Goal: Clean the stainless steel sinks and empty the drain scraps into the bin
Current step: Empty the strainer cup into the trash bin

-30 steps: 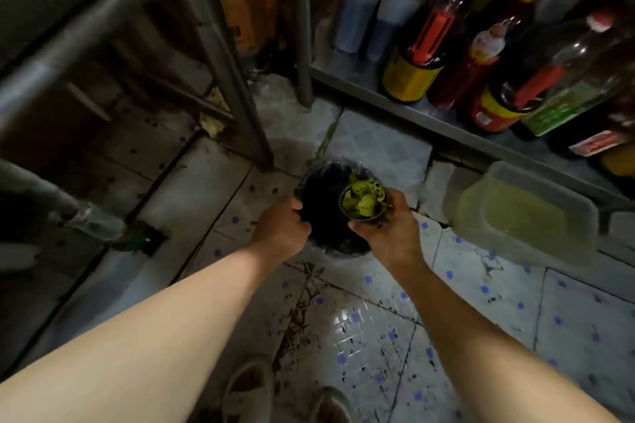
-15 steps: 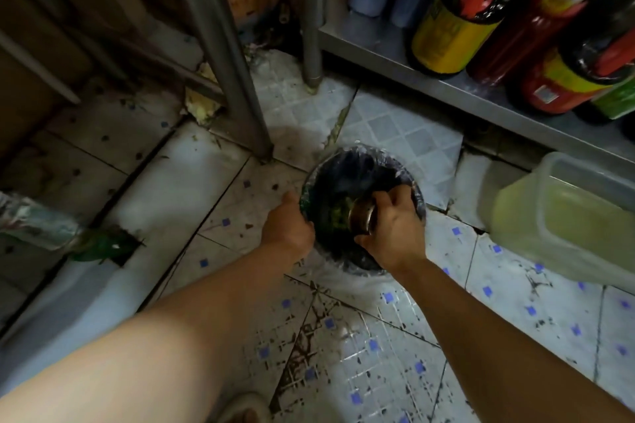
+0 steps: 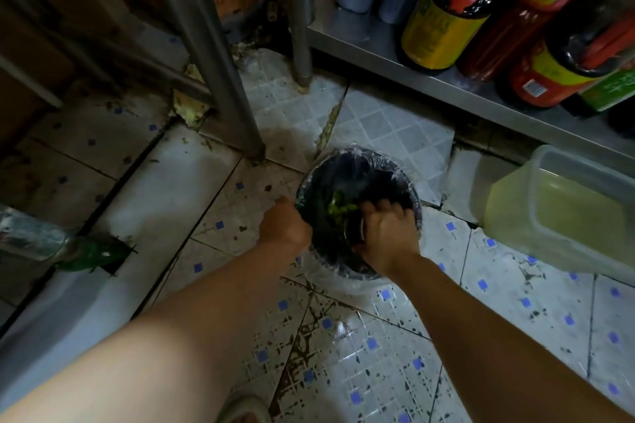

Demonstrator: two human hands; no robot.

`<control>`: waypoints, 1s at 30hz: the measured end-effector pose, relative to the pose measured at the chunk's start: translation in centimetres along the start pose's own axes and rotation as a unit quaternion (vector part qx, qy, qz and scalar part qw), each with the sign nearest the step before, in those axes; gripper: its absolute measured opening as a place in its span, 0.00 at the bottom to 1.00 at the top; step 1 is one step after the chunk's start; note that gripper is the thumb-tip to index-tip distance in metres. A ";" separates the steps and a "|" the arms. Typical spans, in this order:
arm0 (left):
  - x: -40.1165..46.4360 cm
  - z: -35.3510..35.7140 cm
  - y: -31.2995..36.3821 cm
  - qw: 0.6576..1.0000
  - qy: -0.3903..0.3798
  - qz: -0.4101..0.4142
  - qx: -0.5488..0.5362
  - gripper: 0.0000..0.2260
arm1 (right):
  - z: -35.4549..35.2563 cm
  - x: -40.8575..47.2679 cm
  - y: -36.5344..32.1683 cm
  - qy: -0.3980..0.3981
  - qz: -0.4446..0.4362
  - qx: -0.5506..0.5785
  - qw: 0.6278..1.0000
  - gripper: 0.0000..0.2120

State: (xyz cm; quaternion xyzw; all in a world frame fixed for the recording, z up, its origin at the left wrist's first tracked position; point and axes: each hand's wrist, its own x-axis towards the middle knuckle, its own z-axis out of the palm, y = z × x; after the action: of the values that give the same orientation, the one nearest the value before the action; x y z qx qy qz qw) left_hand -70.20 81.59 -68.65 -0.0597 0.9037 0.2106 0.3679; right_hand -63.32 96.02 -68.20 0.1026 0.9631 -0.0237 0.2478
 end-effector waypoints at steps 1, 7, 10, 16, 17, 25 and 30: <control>0.0 0.1 0.0 1.000 0.001 0.000 -0.002 0.25 | 0.1 0.0 0.2 0.009 0.003 0.000 1.000 0.31; -0.4 -0.2 -0.1 1.000 0.002 0.004 0.001 0.25 | -1.2 -0.2 0.4 0.083 0.009 0.056 0.995 0.33; -1.0 -0.7 0.0 1.000 0.004 0.016 0.001 0.24 | -2.0 -0.3 0.1 0.192 0.018 0.116 0.974 0.34; -1.8 -2.3 0.6 0.999 0.020 0.028 -0.004 0.24 | -1.4 -1.1 0.6 0.099 0.066 0.149 0.982 0.32; -2.0 -2.6 0.7 0.999 0.024 0.030 -0.004 0.24 | -1.8 -1.3 0.5 0.116 0.074 0.208 0.968 0.33; -7.4 -6.2 1.9 0.999 0.016 0.047 -0.002 0.21 | -6.6 -6.4 1.0 0.104 0.076 0.442 0.888 0.41; -13.4 -10.0 4.5 0.998 0.010 0.041 -0.042 0.15 | -12.2 -11.0 2.0 0.113 0.069 0.509 0.851 0.38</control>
State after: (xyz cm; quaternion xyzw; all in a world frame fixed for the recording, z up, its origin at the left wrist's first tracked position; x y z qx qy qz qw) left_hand -68.14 80.73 -51.51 -0.0400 0.8995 0.2629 0.3467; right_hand -59.20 97.09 -52.22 0.2827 0.8278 -0.4818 0.0518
